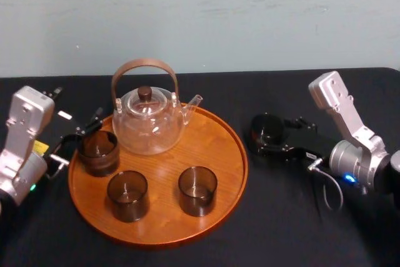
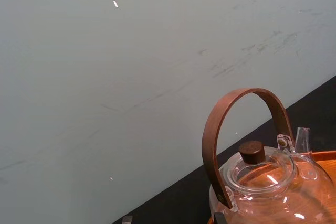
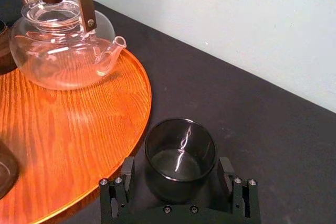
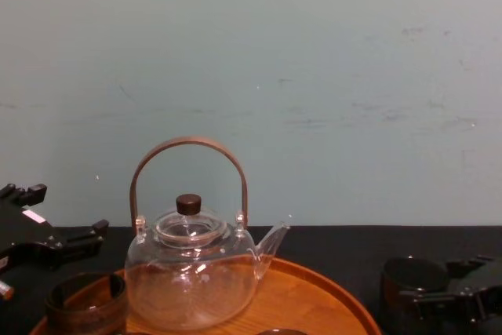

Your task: Pick up the glass from the table and place it on the tray.

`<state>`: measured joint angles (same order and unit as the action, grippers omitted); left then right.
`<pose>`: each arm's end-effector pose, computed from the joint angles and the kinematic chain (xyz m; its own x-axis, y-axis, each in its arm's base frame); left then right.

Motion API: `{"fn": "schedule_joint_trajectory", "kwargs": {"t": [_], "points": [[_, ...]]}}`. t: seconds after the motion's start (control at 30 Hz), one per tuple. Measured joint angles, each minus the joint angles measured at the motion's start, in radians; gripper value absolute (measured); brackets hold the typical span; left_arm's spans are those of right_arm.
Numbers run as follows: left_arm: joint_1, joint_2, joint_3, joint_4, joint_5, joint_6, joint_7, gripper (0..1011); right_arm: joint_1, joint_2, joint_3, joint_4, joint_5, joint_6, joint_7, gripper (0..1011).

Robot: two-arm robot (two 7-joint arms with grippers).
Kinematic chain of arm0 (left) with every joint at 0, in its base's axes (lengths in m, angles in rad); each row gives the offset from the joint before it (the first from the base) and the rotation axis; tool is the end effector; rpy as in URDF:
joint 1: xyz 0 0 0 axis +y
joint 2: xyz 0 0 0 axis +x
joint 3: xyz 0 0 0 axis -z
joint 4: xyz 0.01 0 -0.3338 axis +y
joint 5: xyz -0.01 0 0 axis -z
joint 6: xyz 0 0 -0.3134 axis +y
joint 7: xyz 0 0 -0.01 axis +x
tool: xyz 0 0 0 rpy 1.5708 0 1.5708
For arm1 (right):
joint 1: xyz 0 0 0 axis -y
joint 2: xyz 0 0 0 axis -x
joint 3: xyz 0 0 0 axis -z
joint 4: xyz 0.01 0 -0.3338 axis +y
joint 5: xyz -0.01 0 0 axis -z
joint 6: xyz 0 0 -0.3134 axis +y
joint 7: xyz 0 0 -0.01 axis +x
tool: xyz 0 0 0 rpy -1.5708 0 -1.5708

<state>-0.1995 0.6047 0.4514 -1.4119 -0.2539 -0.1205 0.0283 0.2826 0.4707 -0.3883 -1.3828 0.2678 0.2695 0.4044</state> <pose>0.3696 0.1064 -0.3385 0.2922 0.8803 0.3738 -0.9553 0.2873 0.0704 0.4053 -0.0741 -0.3180 0.6022 -0.7900 0.1154 0.7562 0.5180 -0.3998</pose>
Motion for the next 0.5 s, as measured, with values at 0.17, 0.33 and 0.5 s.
{"fn": "schedule_joint_trajectory", "kwargs": {"t": [0.17, 0.33, 0.5], "points": [[0.0, 0.0, 0.0, 0.0, 0.0, 0.0, 0.0, 1001, 0.02, -0.018, -0.004, 0.032, -0.01, 0.0, 0.002, 1002], [0.0, 0.0, 0.0, 0.0, 0.0, 0.0, 0.0, 1001, 0.041, -0.04, -0.005, 0.071, -0.021, -0.001, 0.0, 1002], [0.0, 0.0, 0.0, 0.0, 0.0, 0.0, 0.0, 1001, 0.056, -0.056, -0.006, 0.099, -0.03, -0.003, -0.002, 1002]]}}
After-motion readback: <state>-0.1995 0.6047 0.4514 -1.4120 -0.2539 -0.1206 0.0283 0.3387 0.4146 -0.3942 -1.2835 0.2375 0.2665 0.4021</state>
